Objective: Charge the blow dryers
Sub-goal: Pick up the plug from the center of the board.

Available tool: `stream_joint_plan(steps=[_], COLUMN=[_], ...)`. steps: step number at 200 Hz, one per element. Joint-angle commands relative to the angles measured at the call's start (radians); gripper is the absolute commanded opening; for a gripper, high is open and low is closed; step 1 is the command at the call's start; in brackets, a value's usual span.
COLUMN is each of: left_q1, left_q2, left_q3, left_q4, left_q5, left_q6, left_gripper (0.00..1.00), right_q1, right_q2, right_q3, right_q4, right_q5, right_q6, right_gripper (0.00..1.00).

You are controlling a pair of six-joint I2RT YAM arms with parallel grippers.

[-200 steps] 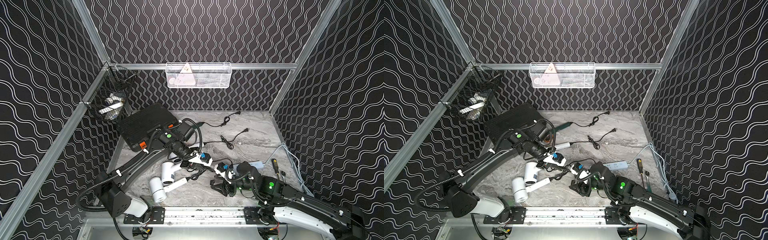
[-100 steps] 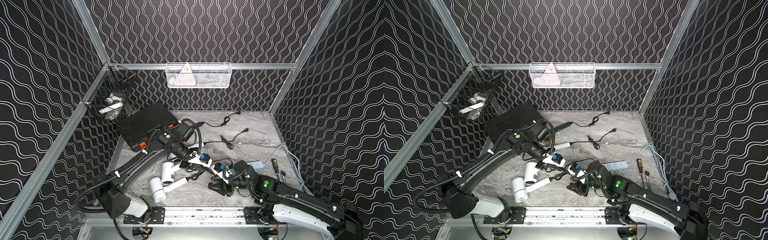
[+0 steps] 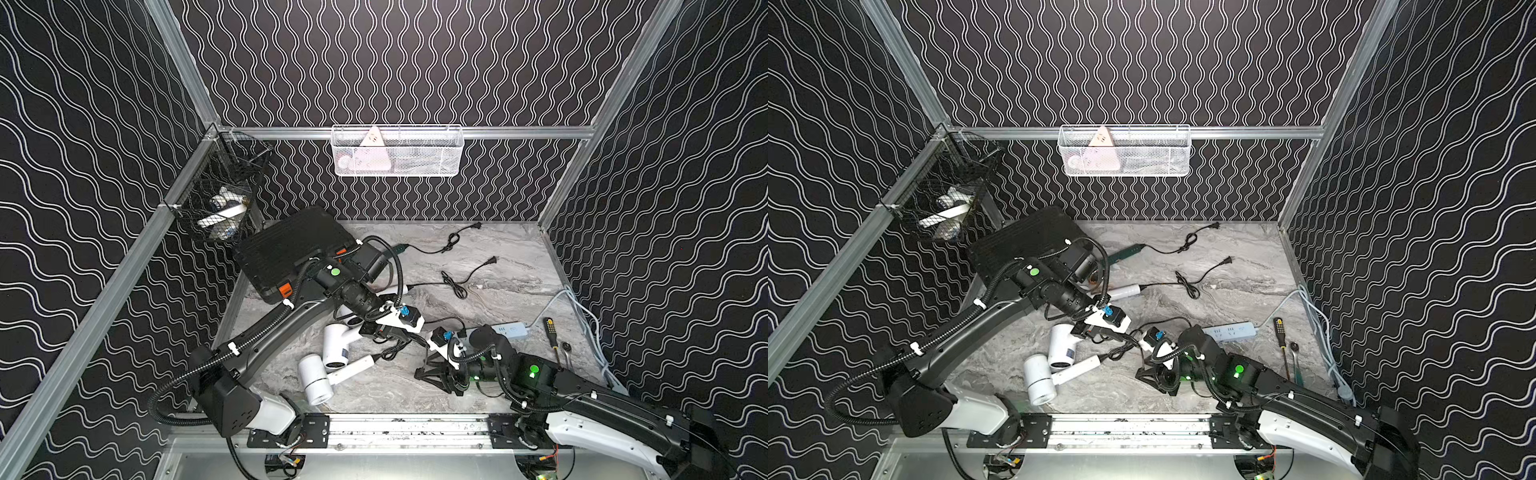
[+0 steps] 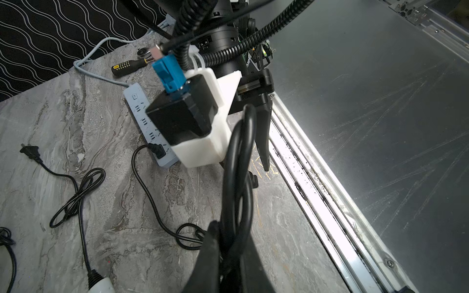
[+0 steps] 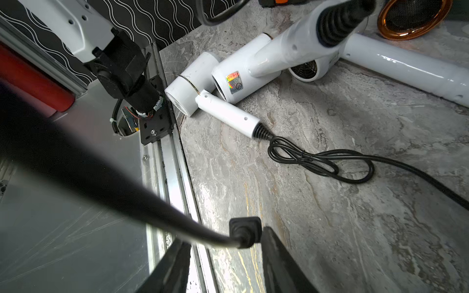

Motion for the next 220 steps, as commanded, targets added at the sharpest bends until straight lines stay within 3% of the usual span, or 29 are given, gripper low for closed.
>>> stream_joint_plan(steps=[1, 61, 98, 220], left_q1=[0.002, 0.001, 0.0, 0.001], left_q2=[0.004, 0.005, 0.001, -0.007], left_q3=[0.011, 0.018, 0.013, 0.012], left_q4=[-0.016, -0.023, -0.022, -0.02], left_q5=[0.032, 0.04, 0.045, 0.047], left_q6=[0.004, 0.004, 0.004, 0.001], left_gripper=[0.0, 0.0, 0.0, 0.0], right_q1=[0.0, 0.0, 0.0, -0.007], right_q2=[0.005, 0.018, -0.013, 0.069], right_q3=[-0.003, -0.002, -0.01, 0.004], right_q4=[0.031, 0.059, 0.063, 0.089], right_q5=[-0.012, 0.045, 0.126, 0.035], right_q6=[0.013, 0.022, 0.001, -0.016], right_gripper=[0.46, 0.47, 0.55, 0.46])
